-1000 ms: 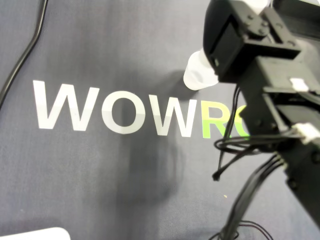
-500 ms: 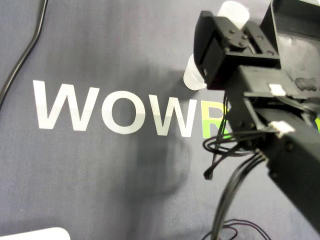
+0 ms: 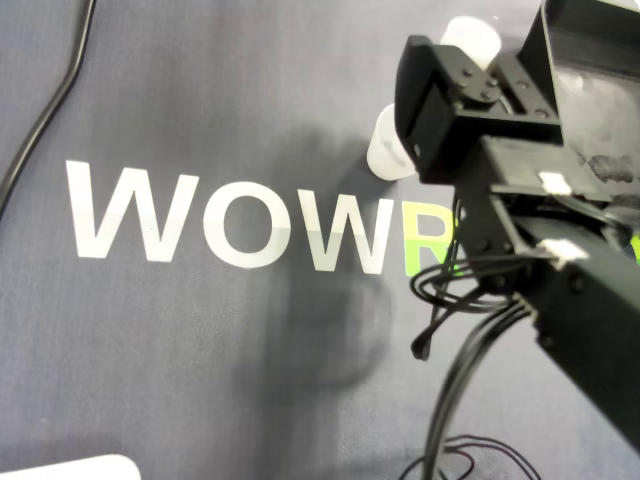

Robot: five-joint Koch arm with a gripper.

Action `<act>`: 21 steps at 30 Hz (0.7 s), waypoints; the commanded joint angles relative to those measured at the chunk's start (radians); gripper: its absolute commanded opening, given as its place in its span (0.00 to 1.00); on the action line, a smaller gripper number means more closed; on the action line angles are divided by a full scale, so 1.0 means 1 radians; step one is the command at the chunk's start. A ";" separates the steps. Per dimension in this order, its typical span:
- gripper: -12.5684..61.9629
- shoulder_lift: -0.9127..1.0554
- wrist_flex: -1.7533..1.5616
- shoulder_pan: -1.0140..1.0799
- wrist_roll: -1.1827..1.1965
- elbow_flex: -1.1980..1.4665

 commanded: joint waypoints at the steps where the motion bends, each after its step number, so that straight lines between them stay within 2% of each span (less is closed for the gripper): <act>1: 0.44 0.011 -0.083 0.014 0.002 -0.025; 5: 0.52 0.046 -0.081 0.023 0.009 -0.020; 13: 0.52 0.241 -0.067 0.029 0.147 -0.015; 16: 0.52 0.328 -0.028 0.032 0.301 -0.011; 21: 0.52 0.448 0.155 0.063 0.752 -0.011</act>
